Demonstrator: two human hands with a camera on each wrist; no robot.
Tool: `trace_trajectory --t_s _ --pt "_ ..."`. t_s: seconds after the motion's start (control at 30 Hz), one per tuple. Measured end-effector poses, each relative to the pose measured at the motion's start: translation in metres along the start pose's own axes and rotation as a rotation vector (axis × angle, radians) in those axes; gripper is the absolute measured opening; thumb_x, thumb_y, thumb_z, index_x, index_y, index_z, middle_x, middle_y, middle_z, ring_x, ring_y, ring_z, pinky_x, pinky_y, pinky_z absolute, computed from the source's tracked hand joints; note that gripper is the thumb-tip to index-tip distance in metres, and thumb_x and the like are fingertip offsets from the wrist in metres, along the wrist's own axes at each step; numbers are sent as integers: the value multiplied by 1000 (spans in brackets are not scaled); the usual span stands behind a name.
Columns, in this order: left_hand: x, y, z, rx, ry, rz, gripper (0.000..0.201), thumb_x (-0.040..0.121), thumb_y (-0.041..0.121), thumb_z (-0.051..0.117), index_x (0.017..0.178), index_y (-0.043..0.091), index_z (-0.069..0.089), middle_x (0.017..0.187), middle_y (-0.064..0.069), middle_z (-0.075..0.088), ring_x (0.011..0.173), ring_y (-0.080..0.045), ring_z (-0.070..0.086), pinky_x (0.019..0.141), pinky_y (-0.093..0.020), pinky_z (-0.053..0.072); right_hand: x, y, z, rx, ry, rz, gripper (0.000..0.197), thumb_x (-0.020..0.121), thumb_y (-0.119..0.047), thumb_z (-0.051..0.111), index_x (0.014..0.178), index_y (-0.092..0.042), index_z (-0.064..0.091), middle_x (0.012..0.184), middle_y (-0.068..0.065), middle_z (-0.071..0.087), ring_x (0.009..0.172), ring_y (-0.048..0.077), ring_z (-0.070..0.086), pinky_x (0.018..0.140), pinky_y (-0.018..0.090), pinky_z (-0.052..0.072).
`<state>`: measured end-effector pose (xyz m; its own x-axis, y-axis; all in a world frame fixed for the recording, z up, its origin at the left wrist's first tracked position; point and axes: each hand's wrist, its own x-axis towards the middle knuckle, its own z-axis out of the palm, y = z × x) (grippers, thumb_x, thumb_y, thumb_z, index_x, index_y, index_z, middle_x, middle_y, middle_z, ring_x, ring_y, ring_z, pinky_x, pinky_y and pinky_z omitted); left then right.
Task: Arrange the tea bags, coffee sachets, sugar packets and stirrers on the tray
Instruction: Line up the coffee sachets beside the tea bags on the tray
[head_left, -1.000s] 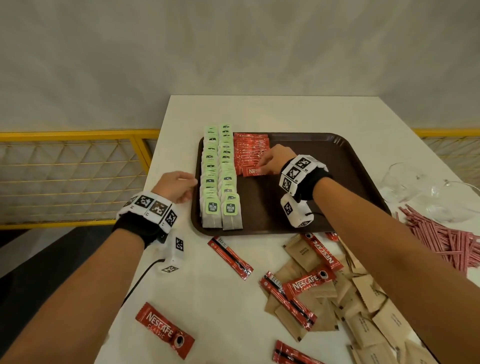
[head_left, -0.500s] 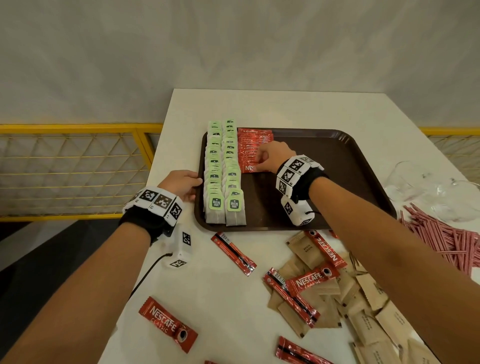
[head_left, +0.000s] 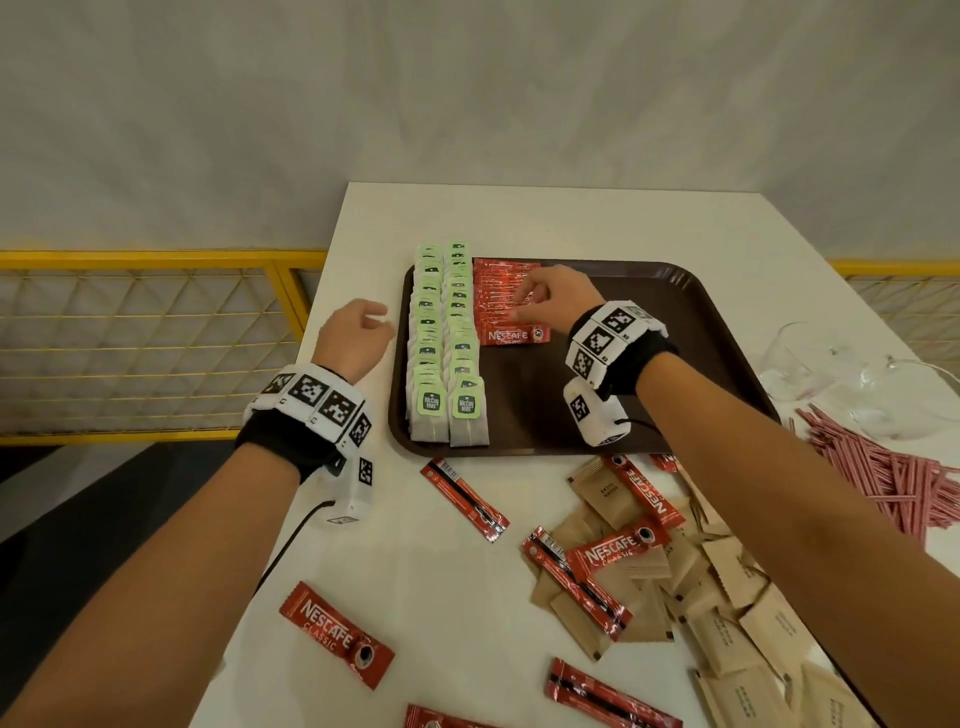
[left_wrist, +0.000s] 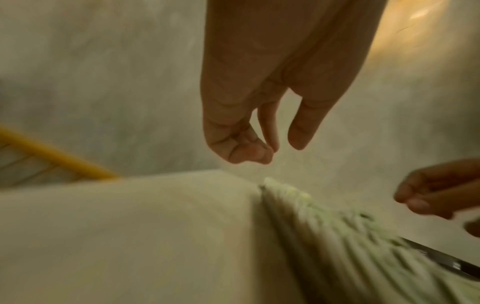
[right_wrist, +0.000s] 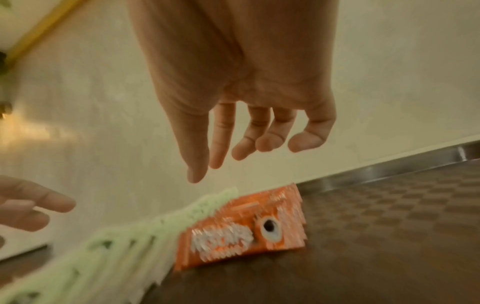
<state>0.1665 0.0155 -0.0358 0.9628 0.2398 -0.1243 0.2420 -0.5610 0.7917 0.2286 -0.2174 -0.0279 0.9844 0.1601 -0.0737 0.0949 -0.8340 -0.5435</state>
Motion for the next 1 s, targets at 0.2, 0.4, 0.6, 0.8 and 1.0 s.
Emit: trace_trajectory --t_s 0.2,0.4,0.6,0.8,1.0 --pt "-83 51 11 284 -598 533 24 88 20 62 112 20 61 101 5 61 86 -9 56 66 -10 42 -77 -5 -17 55 -220 -29 23 84 -38 65 100 -22 61 77 -10 53 70 5 51 63 21 41" --pt "-115 38 36 868 -873 558 46 86 12 62 130 17 49 127 -1 50 111 -15 49 85 -20 39 -154 20 -34 -37 -287 159 28 81 -42 67 101 -23 60 86 -5 61 73 8 59 68 28 52" --pt "-133 17 43 1131 -848 569 53 87 3 54 137 12 41 135 -9 37 121 -26 43 100 -33 39 -200 33 -20 -273 -360 278 47 71 -45 77 108 -23 59 100 -5 53 93 14 52 80 27 43" --pt "-148 16 34 1021 -911 500 81 83 22 69 148 19 21 142 -4 28 128 -21 36 105 -30 34 -217 20 -7 -363 -388 221 61 67 -50 78 116 -22 54 115 -3 55 96 15 49 78 27 37" --pt "-145 -2 0 1262 -911 425 122 62 34 85 146 44 -2 150 2 6 138 -21 10 110 -46 27 -228 6 2 -455 -408 217 72 58 -53 81 116 -25 50 110 -4 43 96 15 44 77 32 38"
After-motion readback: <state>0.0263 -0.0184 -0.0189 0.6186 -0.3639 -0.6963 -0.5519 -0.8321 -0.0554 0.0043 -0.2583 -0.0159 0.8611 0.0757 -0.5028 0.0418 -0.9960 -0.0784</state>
